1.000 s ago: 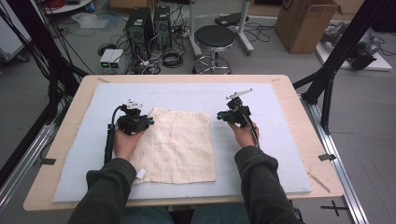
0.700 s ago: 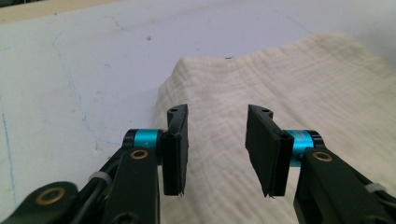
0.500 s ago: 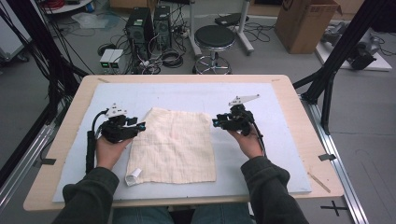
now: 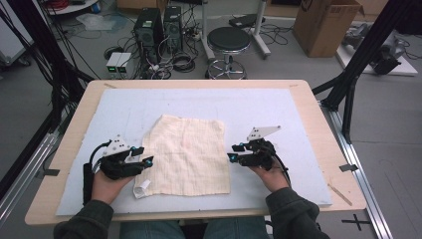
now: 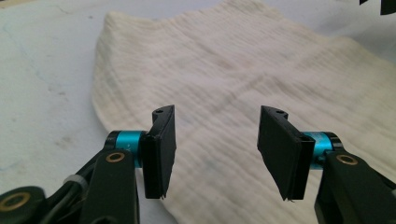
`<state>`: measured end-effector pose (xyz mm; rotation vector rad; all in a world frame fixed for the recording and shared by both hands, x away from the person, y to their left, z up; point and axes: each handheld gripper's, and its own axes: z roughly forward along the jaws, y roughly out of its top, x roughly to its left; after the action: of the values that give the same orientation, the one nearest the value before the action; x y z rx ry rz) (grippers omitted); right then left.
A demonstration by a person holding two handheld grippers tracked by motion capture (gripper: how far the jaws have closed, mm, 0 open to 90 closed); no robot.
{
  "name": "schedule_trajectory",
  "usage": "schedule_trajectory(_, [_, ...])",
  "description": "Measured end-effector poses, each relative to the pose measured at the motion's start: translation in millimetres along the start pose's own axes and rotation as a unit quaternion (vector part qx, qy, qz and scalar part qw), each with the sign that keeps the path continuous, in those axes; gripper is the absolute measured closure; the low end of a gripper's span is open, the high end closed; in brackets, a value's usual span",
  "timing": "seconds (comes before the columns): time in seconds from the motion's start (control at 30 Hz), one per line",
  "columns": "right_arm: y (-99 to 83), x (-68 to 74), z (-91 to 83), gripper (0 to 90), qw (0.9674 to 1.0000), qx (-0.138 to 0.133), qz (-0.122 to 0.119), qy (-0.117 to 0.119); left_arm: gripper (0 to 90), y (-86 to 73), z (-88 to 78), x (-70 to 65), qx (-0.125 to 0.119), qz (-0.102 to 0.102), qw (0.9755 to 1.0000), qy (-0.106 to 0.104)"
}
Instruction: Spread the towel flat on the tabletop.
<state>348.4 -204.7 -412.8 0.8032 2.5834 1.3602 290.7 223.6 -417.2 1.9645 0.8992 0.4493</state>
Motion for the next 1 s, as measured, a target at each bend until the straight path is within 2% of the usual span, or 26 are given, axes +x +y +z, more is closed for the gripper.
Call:
schedule_trajectory(0.13, [-7.6,14.4,1.8,57.7,0.9992,0.016,-0.033,0.016,44.5,-8.1,-3.8,-10.2,0.004,0.015,0.9997,-0.018])
schedule_trajectory(0.2, [-13.0,20.0,4.3,57.8,0.9985,0.026,-0.040,0.026,43.8,-12.0,-4.6,-13.8,0.011,0.025,0.9993,-0.023])
schedule_trajectory(0.3, [-18.1,24.6,12.1,58.0,0.9968,0.051,-0.055,0.028,43.0,-18.5,-3.0,-14.6,0.031,0.033,0.9985,-0.031])
schedule_trajectory(0.37, [-17.9,27.5,16.9,58.9,0.9958,0.057,-0.065,0.029,43.0,-21.8,-1.4,-15.4,0.043,0.041,0.9978,-0.031])
schedule_trajectory(0.47, [-16.0,31.5,22.8,63.3,0.9942,0.069,-0.077,0.030,43.9,-24.6,1.3,-14.7,0.060,0.048,0.9963,-0.037])
schedule_trajectory(0.53, [-15.7,33.0,28.1,67.2,0.9914,0.086,-0.095,0.026,46.9,-26.9,4.3,-12.8,0.076,0.046,0.9950,-0.045])
schedule_trajectory(0.6, [-15.1,35.0,29.8,72.3,0.9899,0.089,-0.109,0.022,47.8,-27.9,4.5,-11.1,0.078,0.046,0.9947,-0.048])
schedule_trajectory(0.67, [-14.3,33.6,29.9,78.8,0.9903,0.091,-0.103,0.022,50.2,-28.3,4.6,-10.9,0.075,0.040,0.9953,-0.046])
schedule_trajectory(0.73, [-13.9,30.4,29.7,86.2,0.9905,0.091,-0.100,0.027,54.9,-28.9,4.2,-10.9,0.073,0.045,0.9954,-0.044])
schedule_trajectory(0.9, [-12.6,28.5,27.3,88.2,0.9891,0.100,-0.103,0.035,65.1,-27.2,5.8,-13.5,0.072,0.046,0.9954,-0.043])
schedule_trajectory(1.0, [-15.4,26.4,21.5,88.2,0.9889,0.103,-0.100,0.038,65.0,-25.3,8.9,-17.4,0.072,0.047,0.9951,-0.049])
